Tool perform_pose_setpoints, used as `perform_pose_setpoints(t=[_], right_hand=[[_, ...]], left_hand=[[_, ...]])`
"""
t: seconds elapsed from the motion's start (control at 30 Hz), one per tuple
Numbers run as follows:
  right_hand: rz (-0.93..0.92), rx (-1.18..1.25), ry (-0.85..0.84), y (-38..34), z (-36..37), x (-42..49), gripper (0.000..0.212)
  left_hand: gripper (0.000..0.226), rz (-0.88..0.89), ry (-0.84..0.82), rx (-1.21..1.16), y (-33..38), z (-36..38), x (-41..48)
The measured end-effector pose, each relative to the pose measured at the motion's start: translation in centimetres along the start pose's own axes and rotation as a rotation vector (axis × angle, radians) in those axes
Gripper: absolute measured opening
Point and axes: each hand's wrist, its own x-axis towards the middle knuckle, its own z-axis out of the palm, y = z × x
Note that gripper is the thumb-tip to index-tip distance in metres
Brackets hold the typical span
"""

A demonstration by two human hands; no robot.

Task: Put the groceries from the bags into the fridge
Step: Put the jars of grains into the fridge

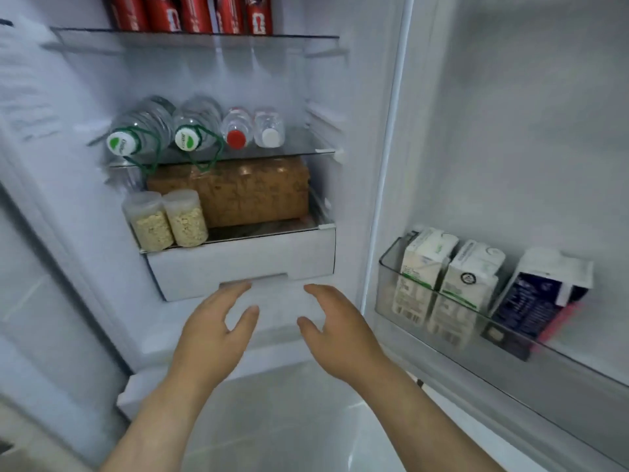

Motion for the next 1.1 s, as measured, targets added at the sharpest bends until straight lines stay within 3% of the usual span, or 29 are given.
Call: perform_pose_setpoints(t=[0.27,0.53,0.8,1.1], right_hand=[[-0.046,0.019,-0.057,1.7,-3.7,-9.3,0.049],[0.037,0.088,-0.013,1.8,-7.3,-14.9,0.046],[0.266,0.045,0.224,3.4,-11.5,-21.3,0.047],[0.608,-0.123,0.525,5.4,-15.5,-34.5,0.043]], left_hand=[[0.037,-0.087,-0.044,-0.015,4.8,-0.9,-10.1],[0.034,0.024,-0.115,-0.017,9.1,-0.6,-13.2],[0.037,0.168,-0.332,-0.151,13.2,4.7,-12.8],[0.035,0.34,-0.761,-0.362,18.5,14.2,-19.5]])
